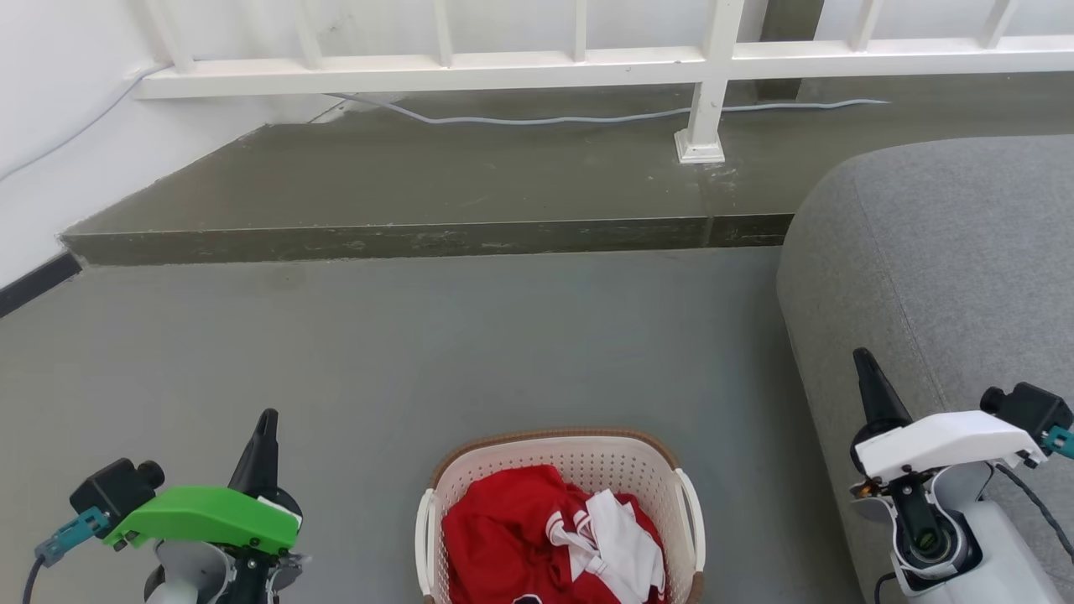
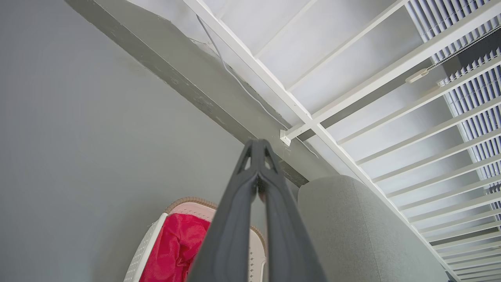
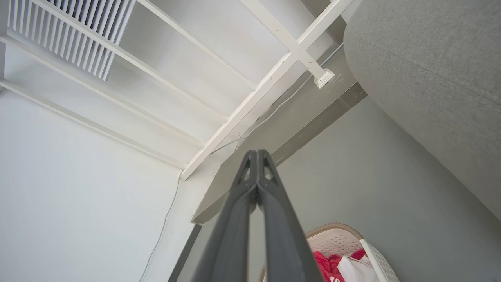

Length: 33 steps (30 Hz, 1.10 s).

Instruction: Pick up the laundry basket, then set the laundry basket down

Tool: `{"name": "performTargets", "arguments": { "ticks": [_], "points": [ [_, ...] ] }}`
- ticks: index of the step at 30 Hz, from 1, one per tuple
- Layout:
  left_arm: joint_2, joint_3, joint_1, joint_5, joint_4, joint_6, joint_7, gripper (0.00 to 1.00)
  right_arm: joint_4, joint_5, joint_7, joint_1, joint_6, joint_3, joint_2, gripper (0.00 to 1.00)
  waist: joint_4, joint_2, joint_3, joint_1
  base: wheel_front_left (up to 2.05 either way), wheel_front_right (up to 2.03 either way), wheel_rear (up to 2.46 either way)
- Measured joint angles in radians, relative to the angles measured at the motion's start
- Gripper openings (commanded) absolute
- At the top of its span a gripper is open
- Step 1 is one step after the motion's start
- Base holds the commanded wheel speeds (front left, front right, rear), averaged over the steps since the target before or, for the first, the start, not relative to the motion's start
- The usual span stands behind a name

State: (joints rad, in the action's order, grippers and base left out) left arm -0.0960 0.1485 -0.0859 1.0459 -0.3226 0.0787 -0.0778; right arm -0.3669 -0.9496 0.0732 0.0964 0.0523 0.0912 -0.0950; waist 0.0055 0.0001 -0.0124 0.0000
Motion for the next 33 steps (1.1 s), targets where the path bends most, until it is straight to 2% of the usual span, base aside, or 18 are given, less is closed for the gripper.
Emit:
{"name": "performTargets", "arguments": {
  "ticks": [33],
  "points": [
    [0.034,-0.135,0.000,0.315,0.021,0.022,0.110,0.00,0.044,-0.373,-0.111,0.000,0.036,-0.137,0.032,0.00,-0.003,0.0000,0.009,0.0000,0.00,0.00,0.00]
  ]
}}
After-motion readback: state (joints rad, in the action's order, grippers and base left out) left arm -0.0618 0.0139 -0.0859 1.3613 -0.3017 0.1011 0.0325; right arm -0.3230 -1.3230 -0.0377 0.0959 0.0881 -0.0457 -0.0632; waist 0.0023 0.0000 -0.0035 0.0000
